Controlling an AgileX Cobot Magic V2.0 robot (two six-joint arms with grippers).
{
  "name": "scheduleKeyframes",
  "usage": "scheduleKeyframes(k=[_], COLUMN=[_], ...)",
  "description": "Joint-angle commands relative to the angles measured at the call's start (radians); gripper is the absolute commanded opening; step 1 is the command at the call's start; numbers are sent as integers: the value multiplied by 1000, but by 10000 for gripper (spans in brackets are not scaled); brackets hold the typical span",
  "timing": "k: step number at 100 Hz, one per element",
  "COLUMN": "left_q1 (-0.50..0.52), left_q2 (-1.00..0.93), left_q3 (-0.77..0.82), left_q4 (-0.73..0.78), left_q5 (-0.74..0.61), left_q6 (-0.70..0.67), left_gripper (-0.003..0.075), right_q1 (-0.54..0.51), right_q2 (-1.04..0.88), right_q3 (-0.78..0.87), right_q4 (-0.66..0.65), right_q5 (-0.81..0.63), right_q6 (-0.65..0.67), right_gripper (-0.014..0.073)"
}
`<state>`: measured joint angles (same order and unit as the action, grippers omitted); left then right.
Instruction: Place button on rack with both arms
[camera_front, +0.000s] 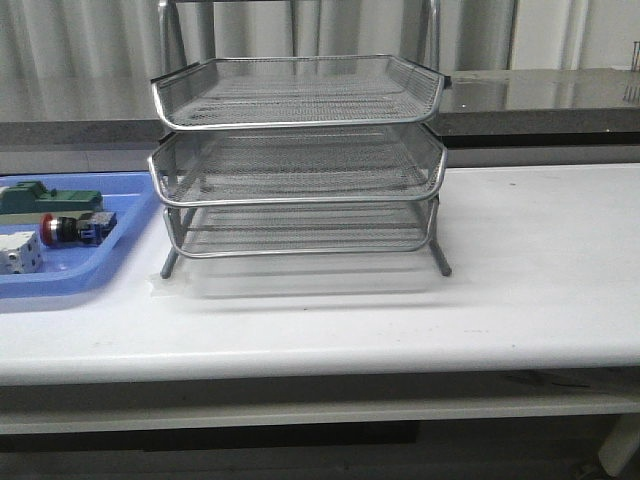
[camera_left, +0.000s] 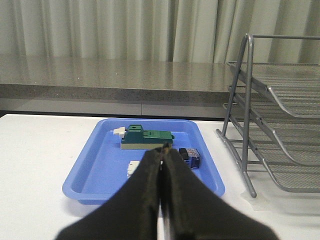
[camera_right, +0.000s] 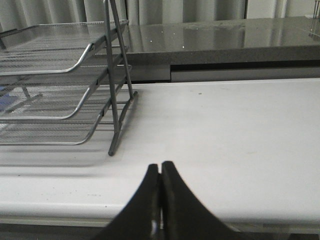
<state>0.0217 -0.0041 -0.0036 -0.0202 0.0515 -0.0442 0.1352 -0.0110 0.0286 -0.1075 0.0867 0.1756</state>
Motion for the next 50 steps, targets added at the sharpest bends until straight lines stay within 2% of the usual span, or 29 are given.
scheduleKeyframes(k=[1, 26, 50], left_q1=[1, 1, 1], left_q2=[-33, -33, -33], left_q3=[55, 55, 55], left_q4=[0, 0, 0], left_q5=[-82, -82, -82], left_q6=[-8, -8, -8], left_gripper=[-21, -21, -21], right_q1=[-7, -7, -7], right_q2=[-17, 34, 215], right_q3=[-29, -166, -392], right_q4=[23, 145, 153], right_q5=[-103, 23, 240], right_q6=[4, 17, 17], right_gripper=[-67, -67, -67])
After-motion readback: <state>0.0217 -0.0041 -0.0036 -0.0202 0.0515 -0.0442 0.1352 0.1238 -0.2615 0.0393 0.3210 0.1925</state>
